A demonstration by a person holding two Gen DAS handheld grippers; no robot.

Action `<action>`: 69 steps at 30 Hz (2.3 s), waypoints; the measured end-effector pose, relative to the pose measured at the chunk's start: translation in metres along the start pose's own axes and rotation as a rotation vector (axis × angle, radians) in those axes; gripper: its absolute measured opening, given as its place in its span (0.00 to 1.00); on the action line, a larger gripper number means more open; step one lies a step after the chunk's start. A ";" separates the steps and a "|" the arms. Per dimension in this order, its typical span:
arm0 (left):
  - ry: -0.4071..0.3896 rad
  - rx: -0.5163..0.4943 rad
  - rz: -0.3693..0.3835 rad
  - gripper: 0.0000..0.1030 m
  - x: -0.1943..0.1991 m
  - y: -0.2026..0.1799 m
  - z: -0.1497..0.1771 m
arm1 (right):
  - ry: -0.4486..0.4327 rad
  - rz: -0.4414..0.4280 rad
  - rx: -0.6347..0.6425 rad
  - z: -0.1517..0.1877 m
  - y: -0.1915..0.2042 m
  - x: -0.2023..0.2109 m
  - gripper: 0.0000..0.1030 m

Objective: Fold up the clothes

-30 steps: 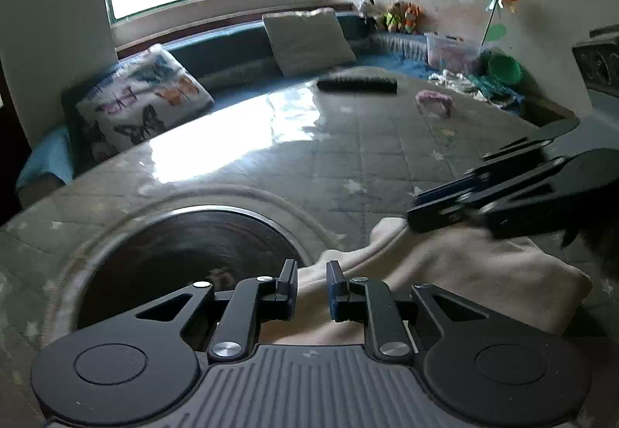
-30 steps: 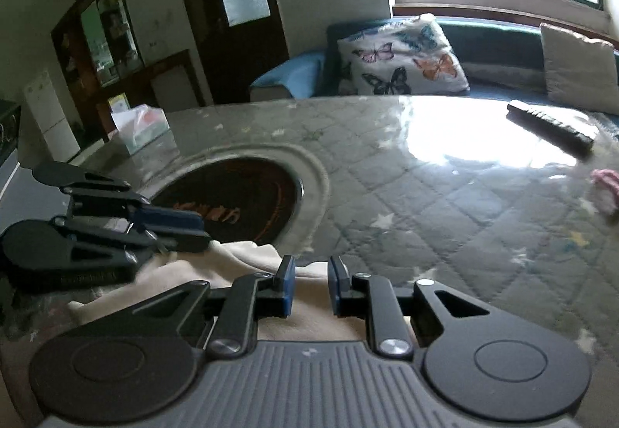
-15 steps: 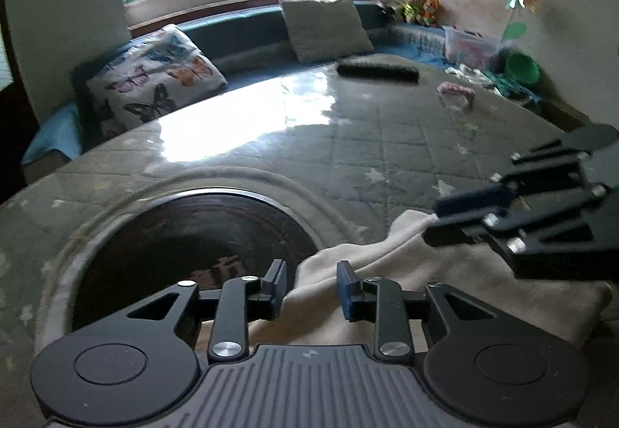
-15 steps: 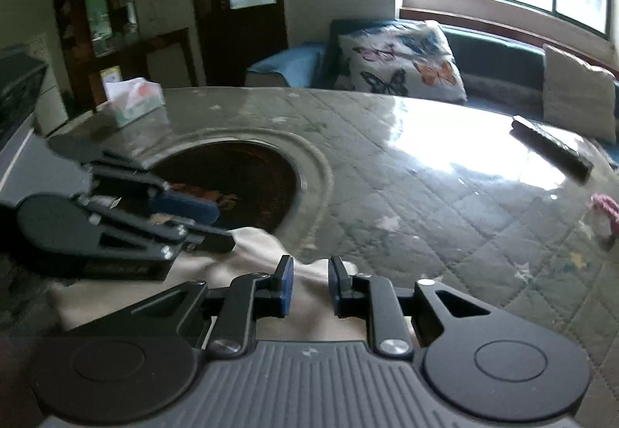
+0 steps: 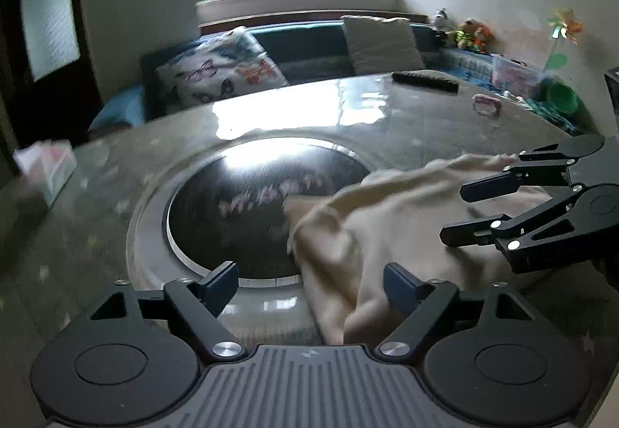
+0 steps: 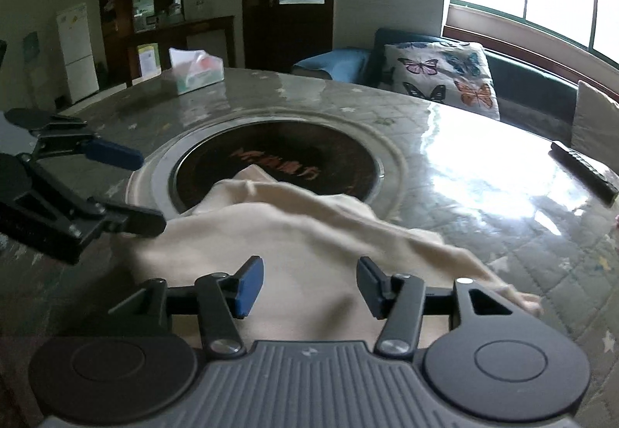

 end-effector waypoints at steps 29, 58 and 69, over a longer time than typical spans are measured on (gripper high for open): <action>0.058 0.125 0.071 0.07 -0.060 0.014 -0.022 | -0.037 -0.073 0.110 0.003 0.041 0.014 0.59; 0.093 0.000 0.120 0.05 -0.089 0.022 -0.037 | -0.050 -0.338 0.097 -0.019 0.075 -0.012 0.51; 0.042 0.030 0.072 0.09 -0.070 0.024 -0.039 | -0.063 -0.366 0.145 -0.006 0.095 0.016 0.52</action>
Point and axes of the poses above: each gripper's, at about its wrist camera, not at the fingertips, and x roughly against the way its jaws point, y to its left, z to its underside, the point moved 5 cm from there along -x, roughly the way its jaws point, and after that the axes turned 6 degrees about -y, right-handed, at the moved point
